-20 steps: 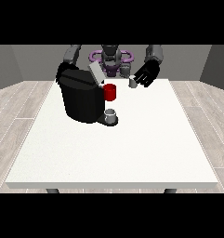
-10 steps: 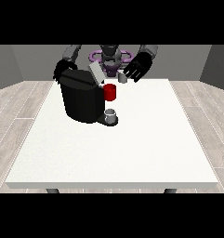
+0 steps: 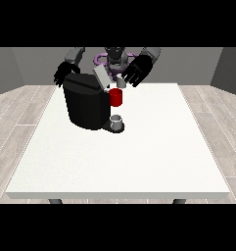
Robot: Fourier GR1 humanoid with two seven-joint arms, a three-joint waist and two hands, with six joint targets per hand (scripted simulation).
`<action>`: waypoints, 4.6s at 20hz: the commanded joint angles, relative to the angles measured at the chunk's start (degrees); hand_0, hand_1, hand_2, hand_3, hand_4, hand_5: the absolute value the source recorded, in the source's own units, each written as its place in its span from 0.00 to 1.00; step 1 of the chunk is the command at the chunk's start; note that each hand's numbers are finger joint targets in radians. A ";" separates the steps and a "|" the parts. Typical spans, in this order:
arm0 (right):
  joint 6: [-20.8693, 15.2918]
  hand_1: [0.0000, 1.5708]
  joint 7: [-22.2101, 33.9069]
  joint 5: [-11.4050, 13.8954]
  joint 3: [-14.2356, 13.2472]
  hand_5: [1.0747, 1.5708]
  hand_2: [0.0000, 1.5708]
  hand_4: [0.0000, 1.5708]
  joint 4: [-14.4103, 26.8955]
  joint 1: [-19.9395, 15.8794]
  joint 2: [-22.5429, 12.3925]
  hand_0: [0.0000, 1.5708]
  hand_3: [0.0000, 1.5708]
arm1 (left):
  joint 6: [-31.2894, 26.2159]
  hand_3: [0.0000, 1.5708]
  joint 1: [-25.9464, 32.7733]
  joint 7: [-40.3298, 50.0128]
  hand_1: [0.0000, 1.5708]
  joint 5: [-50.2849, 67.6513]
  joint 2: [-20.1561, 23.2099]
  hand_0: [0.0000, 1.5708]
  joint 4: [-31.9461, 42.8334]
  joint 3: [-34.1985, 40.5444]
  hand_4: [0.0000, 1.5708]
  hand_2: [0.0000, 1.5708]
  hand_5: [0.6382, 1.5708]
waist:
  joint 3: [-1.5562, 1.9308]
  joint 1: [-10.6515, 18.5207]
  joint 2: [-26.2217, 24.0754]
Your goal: Insert the coffee pod into the coffee machine and close the lid
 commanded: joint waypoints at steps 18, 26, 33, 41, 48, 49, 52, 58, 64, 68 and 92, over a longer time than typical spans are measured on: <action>1.31 0.00 -4.14 -2.08 -4.21 1.00 0.00 0.33 2.03 0.37 -1.86 0.00 0.00 | 0.14 0.76 -1.76 -1.14 0.77 -1.52 -1.63 0.77 0.41 -0.14 0.32 0.81 1.00 | 0.01 0.58 4.31; 1.08 0.00 -3.14 -2.55 -5.54 1.00 0.00 0.31 2.91 -0.47 -2.68 0.00 0.00 | 0.47 0.75 -1.26 0.60 0.75 -3.04 -4.06 0.75 0.29 -1.49 0.31 0.80 1.00 | 0.01 1.94 2.04; -2.04 0.00 -1.17 -0.12 -2.02 1.00 0.00 0.28 -0.62 -0.25 0.55 0.00 0.00 | -0.69 0.74 -1.45 0.30 0.78 -2.91 -3.07 0.78 2.58 -0.49 0.31 0.81 1.00 | -0.01 0.39 2.35; 0.29 0.00 -2.78 -2.93 -6.84 1.00 0.00 0.26 2.77 -1.48 -3.07 0.00 0.00 | -0.34 0.64 -0.97 -1.29 0.72 -3.84 -3.57 0.72 0.66 -1.37 0.29 0.74 1.00 | 0.01 1.73 3.98; -1.21 0.00 -5.43 -1.43 -4.88 1.00 0.00 0.26 3.16 0.37 -0.46 0.00 0.00 | -1.06 0.61 -1.70 0.08 0.67 -5.21 -3.10 0.67 0.72 -1.96 0.23 0.72 1.00 | 0.02 2.25 2.82; -0.51 0.00 -1.49 -0.64 -2.59 1.00 0.00 0.26 -1.26 -0.30 -0.99 0.00 0.00 | 0.69 0.61 -2.41 -1.36 0.67 -4.73 -0.35 0.67 2.34 0.12 0.23 0.71 1.00 | -0.01 -0.63 4.32; -0.46 0.00 -0.31 -2.63 -4.99 1.00 0.00 0.27 0.02 -1.93 -1.60 0.00 0.00 | 1.42 0.59 -0.97 -2.94 0.68 -5.06 -2.72 0.68 1.31 -0.98 0.24 0.71 1.00 | 0.00 0.93 3.87; 0.21 0.00 -1.69 -2.03 -4.08 1.00 0.00 0.29 -0.21 -0.54 -1.66 0.00 0.00 | -3.80 0.00 -1.23 -3.42 0.00 -7.71 0.04 0.00 2.72 -3.53 0.00 0.00 1.00 | 0.00 0.17 3.24; -0.53 0.00 -4.34 -3.03 -6.95 1.00 0.00 0.27 4.33 -0.43 -1.82 0.00 0.00 | -2.41 0.00 0.88 -3.18 0.00 -8.97 -3.61 0.00 0.31 -5.19 0.00 0.00 1.00 | 0.02 3.41 2.50; -1.57 0.00 -2.41 -1.25 -4.66 1.00 0.00 0.23 1.97 3.92 -1.43 0.00 0.00 | -2.95 0.00 3.58 -4.76 0.00 -8.45 -3.53 0.00 1.01 -4.50 0.00 0.00 1.00 | 0.00 2.96 -1.51; 1.43 0.00 -7.33 -5.05 -10.65 1.00 0.00 0.28 8.71 17.78 -3.98 0.00 0.00 | -6.66 0.00 23.24 -5.42 0.00 15.57 -21.25 0.00 -4.07 12.04 0.00 0.00 1.00 | -0.01 17.31 -24.24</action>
